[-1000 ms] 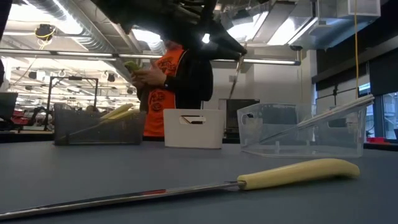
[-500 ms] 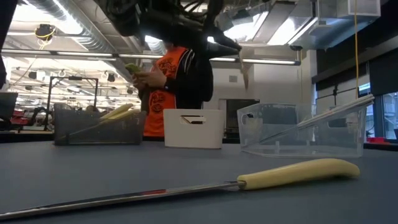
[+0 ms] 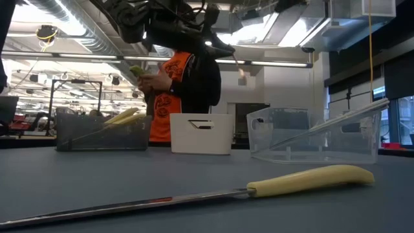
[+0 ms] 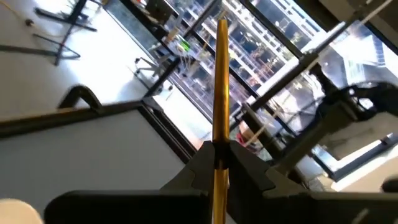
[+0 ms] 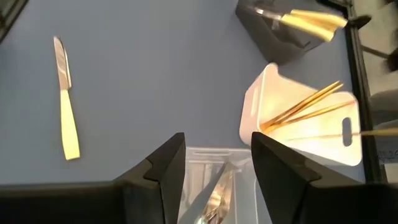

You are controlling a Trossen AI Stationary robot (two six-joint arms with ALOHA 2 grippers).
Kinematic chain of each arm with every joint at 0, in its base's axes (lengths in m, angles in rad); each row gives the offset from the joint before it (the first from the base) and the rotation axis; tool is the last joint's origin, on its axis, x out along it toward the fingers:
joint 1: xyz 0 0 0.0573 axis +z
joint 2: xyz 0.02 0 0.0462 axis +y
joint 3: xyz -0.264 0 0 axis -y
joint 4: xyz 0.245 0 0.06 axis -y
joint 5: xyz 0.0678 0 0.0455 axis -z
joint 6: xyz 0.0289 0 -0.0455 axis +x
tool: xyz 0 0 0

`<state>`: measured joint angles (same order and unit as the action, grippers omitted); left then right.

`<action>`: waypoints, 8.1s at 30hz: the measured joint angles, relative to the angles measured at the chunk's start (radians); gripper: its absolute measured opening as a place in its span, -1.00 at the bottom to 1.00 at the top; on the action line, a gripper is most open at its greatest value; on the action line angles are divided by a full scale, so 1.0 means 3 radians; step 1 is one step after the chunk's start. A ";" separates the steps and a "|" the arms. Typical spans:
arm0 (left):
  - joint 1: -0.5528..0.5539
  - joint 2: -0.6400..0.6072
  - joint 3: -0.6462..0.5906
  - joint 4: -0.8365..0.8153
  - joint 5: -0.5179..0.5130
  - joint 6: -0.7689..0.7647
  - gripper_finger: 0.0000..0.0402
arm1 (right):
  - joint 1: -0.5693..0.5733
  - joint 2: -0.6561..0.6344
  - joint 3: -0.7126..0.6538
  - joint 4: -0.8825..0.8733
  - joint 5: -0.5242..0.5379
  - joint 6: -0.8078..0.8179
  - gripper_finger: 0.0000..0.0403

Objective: Sort silverware by color (type)
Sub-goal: Put the gold knife into the white bin, then put the yellow knife into the black bin

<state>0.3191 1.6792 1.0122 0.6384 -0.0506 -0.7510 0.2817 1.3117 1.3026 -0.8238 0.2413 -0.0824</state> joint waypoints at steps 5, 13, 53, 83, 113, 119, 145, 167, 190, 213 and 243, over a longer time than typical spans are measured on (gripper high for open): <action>0.0189 -0.0105 0.0003 -0.0311 0.0039 0.0083 -0.87 | 0.0000 0.0004 -0.0206 0.0118 -0.0003 0.0001 -0.15; 0.0262 -0.0106 0.0001 -0.1124 -0.0297 0.0209 -0.87 | 0.0000 0.0001 -0.0514 0.0818 -0.0234 0.0001 -0.15; -0.0079 -0.0102 -0.0310 -0.1522 -0.1534 -0.0635 -0.87 | -0.0003 0.0003 -0.0799 0.1620 -0.0384 -0.0002 -0.15; -0.0332 -0.0100 -0.0310 -0.1526 -0.2033 -0.0932 -0.87 | -0.0003 0.0003 -0.0799 0.1617 -0.0342 -0.0017 -0.15; -0.0351 0.0283 -0.0313 -0.1138 -0.1995 -0.0891 -0.87 | -0.0003 0.0003 -0.0796 0.1635 -0.0343 -0.0017 -0.15; -0.0345 0.0282 -0.0313 -0.1147 -0.1936 -0.0891 -0.71 | -0.0003 0.0003 -0.0796 0.1635 -0.0343 -0.0017 -0.15; -0.0345 0.0215 -0.0310 -0.1134 -0.1863 -0.0508 -0.26 | -0.0001 0.0003 -0.0796 0.1636 -0.0346 0.0016 -0.15; -0.0426 -0.1017 -0.0307 -0.1554 -0.0551 0.1025 -0.29 | 0.0001 0.0003 -0.0796 0.1696 -0.0611 0.0427 -0.15; -0.1349 -0.1315 -0.0310 -0.2126 0.0050 0.1230 -0.29 | 0.0671 0.0582 -0.0796 0.2023 -0.0782 0.0790 -0.15; -0.1811 -0.1296 -0.0310 -0.2162 -0.0388 0.1226 -0.29 | 0.0874 0.1549 -0.0797 0.2017 -0.0771 0.0870 -0.15; -0.1809 -0.1296 -0.0310 -0.2179 -0.0413 0.1222 -0.29 | 0.0871 0.1910 -0.0795 0.1971 -0.0539 0.0869 -0.15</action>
<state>-0.2237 1.2903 0.9192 -0.0153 -0.1745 -0.3843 0.5430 1.8847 1.0641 -0.2325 0.0795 0.1785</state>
